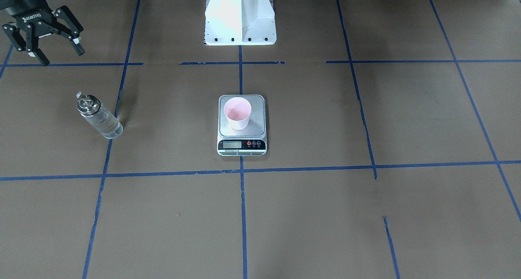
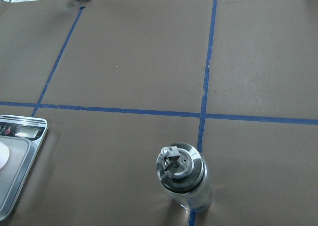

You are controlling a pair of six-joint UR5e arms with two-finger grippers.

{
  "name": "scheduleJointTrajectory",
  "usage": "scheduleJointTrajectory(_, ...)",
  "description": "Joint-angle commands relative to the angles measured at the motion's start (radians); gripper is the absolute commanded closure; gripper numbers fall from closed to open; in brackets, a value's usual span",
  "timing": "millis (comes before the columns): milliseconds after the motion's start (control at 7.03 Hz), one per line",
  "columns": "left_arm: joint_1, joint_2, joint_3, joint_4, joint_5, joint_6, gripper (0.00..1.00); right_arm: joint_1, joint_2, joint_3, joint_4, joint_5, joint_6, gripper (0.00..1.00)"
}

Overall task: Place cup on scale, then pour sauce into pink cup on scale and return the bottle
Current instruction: 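Reach the right gripper to the glass bottle's metal cap and grasp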

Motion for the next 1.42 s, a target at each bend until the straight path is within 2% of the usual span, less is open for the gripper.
scheduleJointTrajectory(0, -0.001, 0.011, 0.010, 0.001, -0.001, -0.009, 0.00, -0.174, 0.003, -0.130, 0.133, -0.283, 0.024, 0.00)
scheduleJointTrajectory(142, -0.001, 0.029, 0.008, 0.001, 0.001, -0.009, 0.00, -0.190, 0.026, -0.226, 0.239, -0.325, 0.020, 0.00)
scheduleJointTrajectory(427, 0.001, 0.037, -0.001, 0.001, -0.001, -0.009, 0.00, -0.281, 0.080, -0.288, 0.248, -0.485, 0.015, 0.00)
scheduleJointTrajectory(569, 0.001, 0.037, -0.001, 0.001, -0.001, -0.009, 0.00, -0.292, 0.133, -0.352, 0.254, -0.520, 0.010, 0.00)
scheduleJointTrajectory(1280, 0.002, 0.031, -0.002, -0.001, -0.002, -0.010, 0.00, -0.293, 0.252, -0.500, 0.257, -0.574, 0.004, 0.00)
